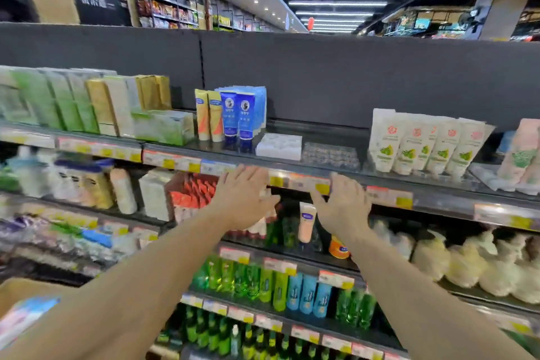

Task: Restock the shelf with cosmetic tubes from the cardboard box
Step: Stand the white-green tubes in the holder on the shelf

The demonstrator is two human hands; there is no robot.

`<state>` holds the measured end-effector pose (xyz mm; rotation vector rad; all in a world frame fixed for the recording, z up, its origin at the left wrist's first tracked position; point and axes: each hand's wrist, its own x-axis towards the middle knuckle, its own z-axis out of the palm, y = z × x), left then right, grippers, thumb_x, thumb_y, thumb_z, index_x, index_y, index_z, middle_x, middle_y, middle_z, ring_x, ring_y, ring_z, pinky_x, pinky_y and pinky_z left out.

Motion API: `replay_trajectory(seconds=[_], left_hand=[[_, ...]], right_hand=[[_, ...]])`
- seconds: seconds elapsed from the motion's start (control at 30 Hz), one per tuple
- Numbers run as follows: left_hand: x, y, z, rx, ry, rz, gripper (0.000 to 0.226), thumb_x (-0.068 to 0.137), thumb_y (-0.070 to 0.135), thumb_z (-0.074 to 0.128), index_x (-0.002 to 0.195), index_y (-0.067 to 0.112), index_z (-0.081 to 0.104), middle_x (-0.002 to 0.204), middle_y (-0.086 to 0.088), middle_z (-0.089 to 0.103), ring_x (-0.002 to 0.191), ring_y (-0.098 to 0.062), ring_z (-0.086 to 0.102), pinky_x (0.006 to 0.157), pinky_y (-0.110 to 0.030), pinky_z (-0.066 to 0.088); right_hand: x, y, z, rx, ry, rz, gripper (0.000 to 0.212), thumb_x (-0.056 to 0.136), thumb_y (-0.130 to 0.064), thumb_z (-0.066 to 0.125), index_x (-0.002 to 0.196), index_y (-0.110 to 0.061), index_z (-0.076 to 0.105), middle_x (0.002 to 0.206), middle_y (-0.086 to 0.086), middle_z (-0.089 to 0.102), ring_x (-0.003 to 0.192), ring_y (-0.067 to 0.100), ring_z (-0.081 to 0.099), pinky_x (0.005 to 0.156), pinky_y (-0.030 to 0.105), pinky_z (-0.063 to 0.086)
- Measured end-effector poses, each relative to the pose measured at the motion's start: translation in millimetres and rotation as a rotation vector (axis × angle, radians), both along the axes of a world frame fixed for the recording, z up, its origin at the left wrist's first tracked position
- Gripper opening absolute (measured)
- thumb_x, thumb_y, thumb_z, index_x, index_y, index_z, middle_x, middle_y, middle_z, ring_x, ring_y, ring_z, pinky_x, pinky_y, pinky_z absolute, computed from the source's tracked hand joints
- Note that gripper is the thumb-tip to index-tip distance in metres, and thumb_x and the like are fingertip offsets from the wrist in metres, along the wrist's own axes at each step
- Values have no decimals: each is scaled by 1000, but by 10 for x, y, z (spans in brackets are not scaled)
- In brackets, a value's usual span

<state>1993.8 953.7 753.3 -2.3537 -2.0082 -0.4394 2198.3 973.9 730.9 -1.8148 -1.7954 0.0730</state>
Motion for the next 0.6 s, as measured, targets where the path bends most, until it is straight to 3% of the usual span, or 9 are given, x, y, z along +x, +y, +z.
replay_trajectory(seconds=[0.27,0.6], left_hand=[[-2414,-1501,-201,-133,68,374,71,93,63,37,152,26,21,160,0,18,148,-26,11,119,-47,13],[-4239,-2608,-662,-223,99,766,76,88,69,38,151,29,23,159,0,22,147,-29,18,117,-50,19]], right_hand=[[-2707,-928,-359,-209,-128,464,69,94,-59,37,152,-27,17,161,2,12,148,28,6,117,49,5],[-4881,-1515,-723,-299,-250,824,72,91,-64,39,149,-24,26,158,7,22,146,29,13,117,49,12]])
